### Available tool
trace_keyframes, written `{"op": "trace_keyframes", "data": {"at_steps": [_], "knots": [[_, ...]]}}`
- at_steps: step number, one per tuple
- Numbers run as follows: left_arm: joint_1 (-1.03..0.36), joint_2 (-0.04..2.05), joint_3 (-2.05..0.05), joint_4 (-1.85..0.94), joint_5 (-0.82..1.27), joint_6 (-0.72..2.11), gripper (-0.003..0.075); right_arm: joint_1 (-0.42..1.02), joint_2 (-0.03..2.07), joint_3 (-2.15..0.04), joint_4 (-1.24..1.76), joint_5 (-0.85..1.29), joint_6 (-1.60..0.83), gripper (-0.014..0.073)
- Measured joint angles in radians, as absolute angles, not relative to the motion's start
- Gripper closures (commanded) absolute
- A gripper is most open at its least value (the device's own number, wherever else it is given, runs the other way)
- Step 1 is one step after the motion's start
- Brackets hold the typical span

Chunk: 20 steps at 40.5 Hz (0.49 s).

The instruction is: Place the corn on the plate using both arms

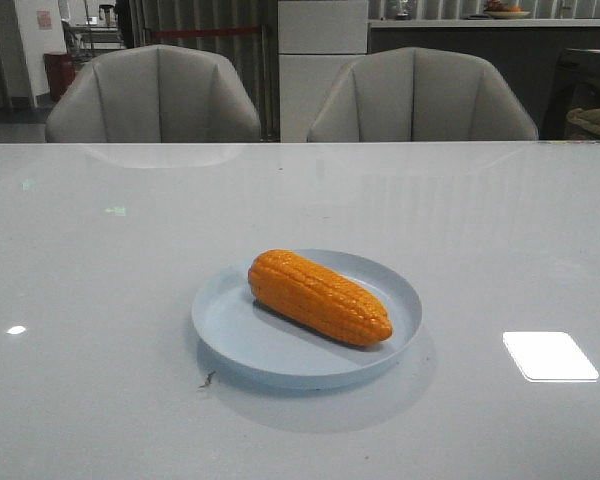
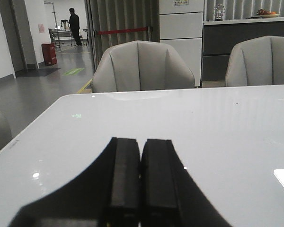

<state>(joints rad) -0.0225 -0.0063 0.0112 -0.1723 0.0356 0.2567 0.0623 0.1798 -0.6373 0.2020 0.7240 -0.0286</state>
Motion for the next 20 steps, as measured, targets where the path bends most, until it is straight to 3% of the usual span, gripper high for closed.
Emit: {"op": "trace_keyframes", "data": {"at_steps": [7,20], "knots": [[-0.023,-0.006,0.011,-0.172,0.036,0.257,0.0627,0.062,0.029,-0.487,0.202,0.514,-0.029,0.0536],[-0.023,-0.006,0.011,-0.172,0.036,0.257,0.0627,0.058,-0.013,-0.079,0.207,-0.162,-0.029,0.0536]]}}
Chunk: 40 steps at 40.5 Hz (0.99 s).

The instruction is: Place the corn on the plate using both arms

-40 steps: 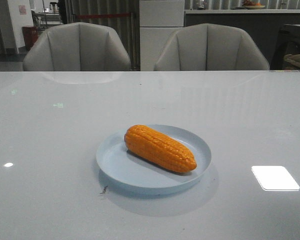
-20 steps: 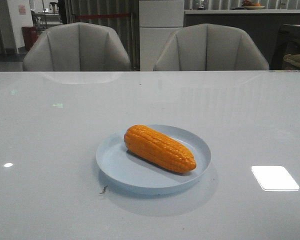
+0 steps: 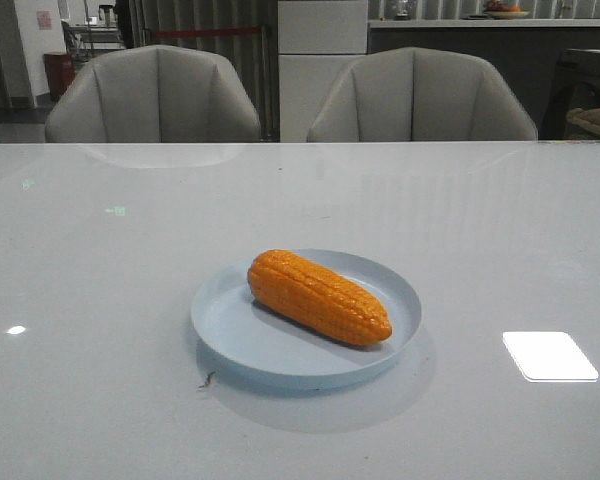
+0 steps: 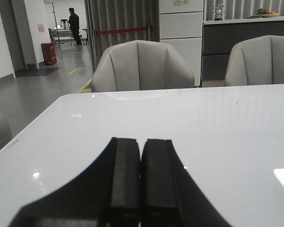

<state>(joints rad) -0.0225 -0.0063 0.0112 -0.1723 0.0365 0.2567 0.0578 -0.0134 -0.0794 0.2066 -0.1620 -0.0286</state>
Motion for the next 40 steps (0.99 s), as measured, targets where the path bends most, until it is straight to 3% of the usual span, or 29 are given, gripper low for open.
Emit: {"op": "trace_keyframes", "data": {"at_steps": [3,22,40], "knots": [[-0.023,-0.006,0.011,-0.172,0.036,0.257,0.0627,0.056,-0.013,0.000,0.209,-0.231,-0.029,0.0536],[-0.023,-0.006,0.011,-0.172,0.038,0.257,0.0627,0.056,-0.013,0.027,0.207,0.098,-0.029,0.0536],[-0.023,-0.006,0.011,-0.172,0.038,0.257,0.0627,0.056,-0.013,0.027,0.207,0.166,-0.029,0.0536]]}}
